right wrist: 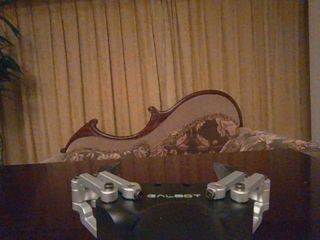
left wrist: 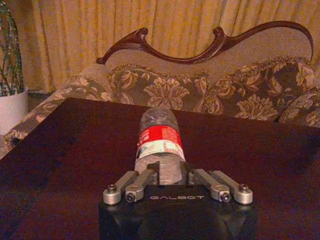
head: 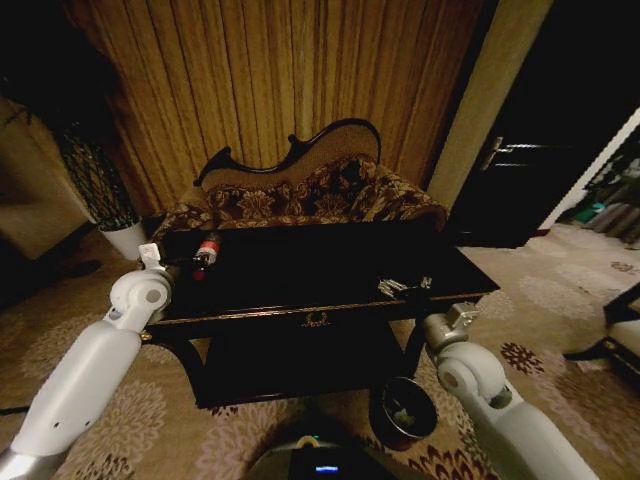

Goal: Move to the front of the table and place the trash on the table into the trash bin.

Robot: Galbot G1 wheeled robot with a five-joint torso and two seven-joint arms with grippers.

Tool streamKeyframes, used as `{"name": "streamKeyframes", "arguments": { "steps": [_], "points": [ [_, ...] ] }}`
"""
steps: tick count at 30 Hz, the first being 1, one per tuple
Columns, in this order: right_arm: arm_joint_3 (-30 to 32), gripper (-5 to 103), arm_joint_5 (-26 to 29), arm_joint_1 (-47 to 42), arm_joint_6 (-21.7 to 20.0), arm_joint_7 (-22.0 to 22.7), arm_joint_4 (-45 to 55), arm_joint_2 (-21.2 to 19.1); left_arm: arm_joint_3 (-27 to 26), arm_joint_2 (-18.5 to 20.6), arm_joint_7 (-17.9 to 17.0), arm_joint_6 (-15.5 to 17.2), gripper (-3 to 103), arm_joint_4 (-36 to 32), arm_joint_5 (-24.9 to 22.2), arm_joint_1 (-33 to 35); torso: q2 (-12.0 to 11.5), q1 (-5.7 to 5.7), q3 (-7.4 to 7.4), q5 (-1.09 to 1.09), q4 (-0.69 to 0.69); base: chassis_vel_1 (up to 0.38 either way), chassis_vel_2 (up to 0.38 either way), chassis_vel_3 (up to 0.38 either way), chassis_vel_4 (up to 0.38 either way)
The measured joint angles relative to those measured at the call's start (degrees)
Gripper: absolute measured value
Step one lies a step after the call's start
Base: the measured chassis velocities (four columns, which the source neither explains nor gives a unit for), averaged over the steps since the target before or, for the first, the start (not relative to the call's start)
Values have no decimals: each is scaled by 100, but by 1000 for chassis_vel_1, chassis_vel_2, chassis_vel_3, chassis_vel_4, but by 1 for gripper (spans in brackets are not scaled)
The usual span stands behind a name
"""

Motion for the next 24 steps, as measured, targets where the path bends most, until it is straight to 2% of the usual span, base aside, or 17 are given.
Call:
{"name": "streamKeyframes", "arguments": {
  "steps": [3,5,7,14,18,20,21,23,24],
  "points": [
    [11,100,-11,-27,5,0,9,-1,-35,11,27,9,6,-18,-1,30,0,0,0,-2,1,0,0,0,0],
    [13,100,-16,-33,6,1,10,1,-36,12,29,10,6,-20,-1,30,0,0,0,-1,1,0,0,0,0],
    [23,100,-26,-53,12,1,19,8,-39,19,27,23,1,-31,-1,31,0,0,1,-1,1,0,0,0,0],
    [48,100,-31,-93,23,2,32,16,-45,26,33,31,0,-43,0,36,0,0,1,-1,0,0,0,0,0],
    [42,100,-45,-125,28,3,40,28,-87,22,179,33,-1,-60,71,57,0,0,1,-2,0,0,0,0,0],
    [31,100,-47,-122,30,3,41,24,-180,35,446,33,10,-80,185,92,0,0,1,-1,0,0,0,0,0],
    [31,100,-47,-122,30,3,41,24,-180,35,446,33,10,-80,185,92,0,0,1,-1,0,0,0,0,0],
    [17,100,-48,-111,31,3,41,20,-246,47,609,33,20,-101,235,103,0,0,1,-1,1,0,0,0,0],
    [14,100,-48,-108,31,3,41,20,-257,49,642,33,20,-102,248,106,0,0,1,-1,0,0,0,0,0]
  ]
}}
